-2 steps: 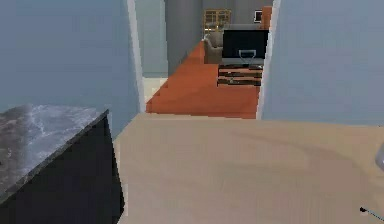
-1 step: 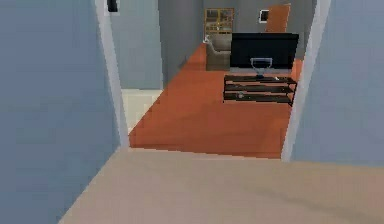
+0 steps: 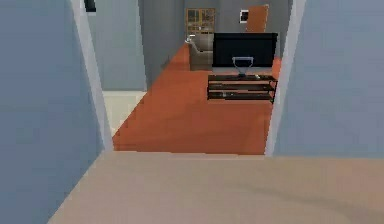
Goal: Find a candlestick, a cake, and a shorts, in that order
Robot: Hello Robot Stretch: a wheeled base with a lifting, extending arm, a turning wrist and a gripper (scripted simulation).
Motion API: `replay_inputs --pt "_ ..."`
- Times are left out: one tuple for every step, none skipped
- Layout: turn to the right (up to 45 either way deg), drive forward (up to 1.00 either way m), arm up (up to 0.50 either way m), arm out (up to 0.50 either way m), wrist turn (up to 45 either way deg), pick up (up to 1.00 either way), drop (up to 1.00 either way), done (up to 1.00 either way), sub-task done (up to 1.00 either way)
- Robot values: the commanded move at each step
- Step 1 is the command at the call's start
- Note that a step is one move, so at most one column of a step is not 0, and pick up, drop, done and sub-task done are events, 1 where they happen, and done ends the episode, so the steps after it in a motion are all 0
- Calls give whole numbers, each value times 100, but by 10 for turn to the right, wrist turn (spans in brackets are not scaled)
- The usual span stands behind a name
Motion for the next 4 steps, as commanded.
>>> replay_inputs --pt "30 0 0 0 0 0 0 0 0" --pt "0 45 0 0 0 0 0 0 0" --pt "-90 0 0 0 0 0 0 0 0" --pt "0 100 0 0 0 0 0 0 0"
